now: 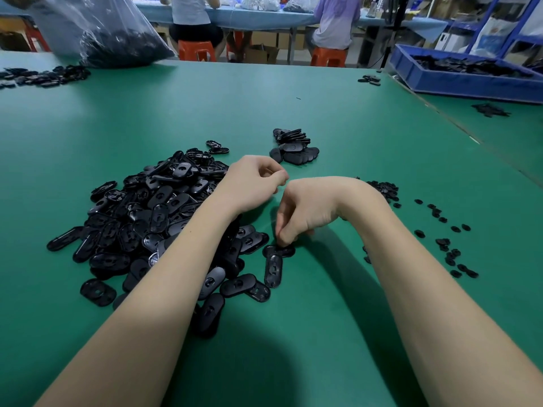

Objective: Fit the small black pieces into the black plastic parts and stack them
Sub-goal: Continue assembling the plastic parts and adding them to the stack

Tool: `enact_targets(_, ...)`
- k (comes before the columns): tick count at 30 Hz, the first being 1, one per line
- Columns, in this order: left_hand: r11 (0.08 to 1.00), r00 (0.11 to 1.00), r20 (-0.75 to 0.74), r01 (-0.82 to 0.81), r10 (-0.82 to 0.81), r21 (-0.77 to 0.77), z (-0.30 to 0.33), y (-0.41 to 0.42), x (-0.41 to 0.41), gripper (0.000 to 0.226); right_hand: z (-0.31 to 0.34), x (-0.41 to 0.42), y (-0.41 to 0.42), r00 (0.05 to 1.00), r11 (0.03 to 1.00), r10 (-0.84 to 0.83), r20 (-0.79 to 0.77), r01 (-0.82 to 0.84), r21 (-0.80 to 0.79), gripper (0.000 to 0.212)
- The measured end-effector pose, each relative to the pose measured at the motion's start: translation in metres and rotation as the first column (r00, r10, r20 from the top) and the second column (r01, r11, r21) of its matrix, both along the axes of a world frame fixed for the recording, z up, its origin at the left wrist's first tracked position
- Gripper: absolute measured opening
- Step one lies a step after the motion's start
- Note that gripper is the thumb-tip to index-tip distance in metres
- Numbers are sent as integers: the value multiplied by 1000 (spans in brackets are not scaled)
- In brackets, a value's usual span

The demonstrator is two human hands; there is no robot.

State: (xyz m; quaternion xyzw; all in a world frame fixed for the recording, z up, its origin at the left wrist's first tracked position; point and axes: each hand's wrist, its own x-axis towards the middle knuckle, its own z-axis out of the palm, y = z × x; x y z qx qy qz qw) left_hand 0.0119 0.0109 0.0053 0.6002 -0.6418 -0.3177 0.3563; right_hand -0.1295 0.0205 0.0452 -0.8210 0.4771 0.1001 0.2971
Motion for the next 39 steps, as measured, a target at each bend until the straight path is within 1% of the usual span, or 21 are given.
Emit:
enact_targets(3, 1000, 1000, -3, -4, 4, -2, 2, 0, 1, 11, 3, -7, -4, 999, 997, -30, 36, 33, -72, 4)
enact_targets(4, 1000, 1000, -6, -6, 6, 0, 2, 0, 1, 11, 4, -9, -5, 999, 997, -30, 37, 32, -65, 5)
enact_targets(7, 1000, 1000, 0, -7, 7, 5, 2, 0, 0, 11, 5, -10, -4, 1000, 1000, -1, 0, 1, 24, 20)
enact_targets(9, 1000, 1000, -5, -3, 3, 14, 2, 0, 0, 11, 3, -8, -3, 1000, 1000, 12, -27, -11, 26, 23)
enact_targets(12, 1000, 1000, 0, 4, -4, 16, 2, 1, 0, 11, 2, -8, -6, 1000, 999, -6, -5, 6, -32, 20)
enact_targets(15, 999, 1000, -25, 16, -15, 27, 4, 1, 1, 11, -2, -19, -12, 989, 985, -93, 111, 108, -137, 17)
enact_targets(17, 994, 991, -125, 48, -36, 95, 6, 2, 0, 11, -4, -29, -17, 956, 955, -152, 253, 208, -212, 16)
enact_targets(19, 972, 953, -299, 110, -44, 208, 8, 4, -1, 12, -5, -37, -20, 902, 914, -183, 391, 302, -270, 15)
enact_targets(21, 947, 898, -437, 177, -43, 269, 10, 7, -3, 11, -5, -43, -22, 865, 881, -186, 467, 358, -311, 15)
enact_targets(23, 942, 857, -515, 197, -31, 272, 11, 8, -4, 6, -2, -46, -21, 855, 881, -177, 488, 358, -309, 17)
enact_targets(25, 950, 845, -534, 167, -1, 263, 11, 7, -2, 10, 1, -51, -22, 868, 898, -199, 454, 347, -271, 19)
enact_targets(27, 959, 853, -520, 121, 32, 258, 12, 7, 0, 14, 3, -62, -26, 893, 877, -255, 371, 375, -299, 11)
enact_targets(28, 961, 855, -516, 103, 47, 258, 12, 6, 1, 14, 4, -69, -28, 902, 852, -294, 318, 397, -340, 4)
enact_targets(30, 962, 855, -515, 80, 68, 260, 11, 6, 1, 16, 4, -82, -31, 908, 815, -385, 167, 419, -399, 6)
enact_targets(31, 962, 855, -513, 74, 73, 261, 11, 5, 1, 18, 3, -88, -32, 900, 811, -425, 95, 426, -401, 6)
enact_targets(33, 961, 854, -515, 74, 77, 267, 10, 5, 0, 21, 1, -92, -30, 884, 817, -467, 10, 435, -379, 5)
enact_targets(36, 961, 852, -518, 78, 74, 265, 8, 6, -1, 22, -2, -90, -30, 862, 812, -504, -54, 451, -372, 17)
enact_targets(39, 966, 862, -503, 69, 68, 248, 8, 6, -2, 24, -6, -86, -32, 853, 803, -517, -75, 452, -387, 14)
